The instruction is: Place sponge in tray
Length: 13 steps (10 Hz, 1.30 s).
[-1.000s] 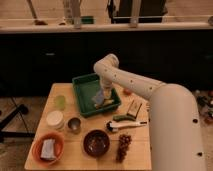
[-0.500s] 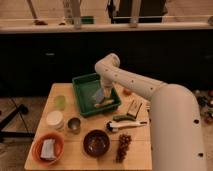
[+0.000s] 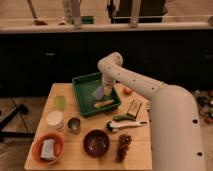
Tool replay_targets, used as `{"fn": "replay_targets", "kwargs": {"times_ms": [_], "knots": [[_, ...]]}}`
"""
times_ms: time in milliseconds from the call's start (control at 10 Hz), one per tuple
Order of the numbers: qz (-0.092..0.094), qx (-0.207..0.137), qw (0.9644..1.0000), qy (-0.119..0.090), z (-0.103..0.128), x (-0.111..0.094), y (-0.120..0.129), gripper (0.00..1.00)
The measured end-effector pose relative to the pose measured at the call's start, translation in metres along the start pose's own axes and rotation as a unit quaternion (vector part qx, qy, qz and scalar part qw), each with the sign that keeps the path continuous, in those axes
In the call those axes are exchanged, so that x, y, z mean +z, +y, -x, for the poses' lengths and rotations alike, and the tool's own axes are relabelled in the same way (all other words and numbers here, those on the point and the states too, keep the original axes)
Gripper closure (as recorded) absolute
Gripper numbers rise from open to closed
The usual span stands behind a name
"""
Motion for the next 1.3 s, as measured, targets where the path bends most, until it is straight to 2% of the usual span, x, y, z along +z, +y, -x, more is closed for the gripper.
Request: {"fn": "replay_targets", "kwargs": {"times_ms": [300, 400, 600, 800, 1300], "knots": [[0.010, 0.015, 0.9994, -0.028, -0.0022, 0.0016, -0.0042, 0.99], [0.019, 0.020, 0.9986, -0.046, -0.0017, 0.0026, -0.0043, 0.99], [0.027, 0.022, 0.9976, -0.061, -0.0011, 0.0029, -0.0041, 0.99], [0.035, 0.019, 0.9967, -0.071, 0.0006, 0.0042, -0.0034, 0.99], [0.045, 0.012, 0.9959, -0.078, 0.0005, 0.0091, -0.0038, 0.99]]}}
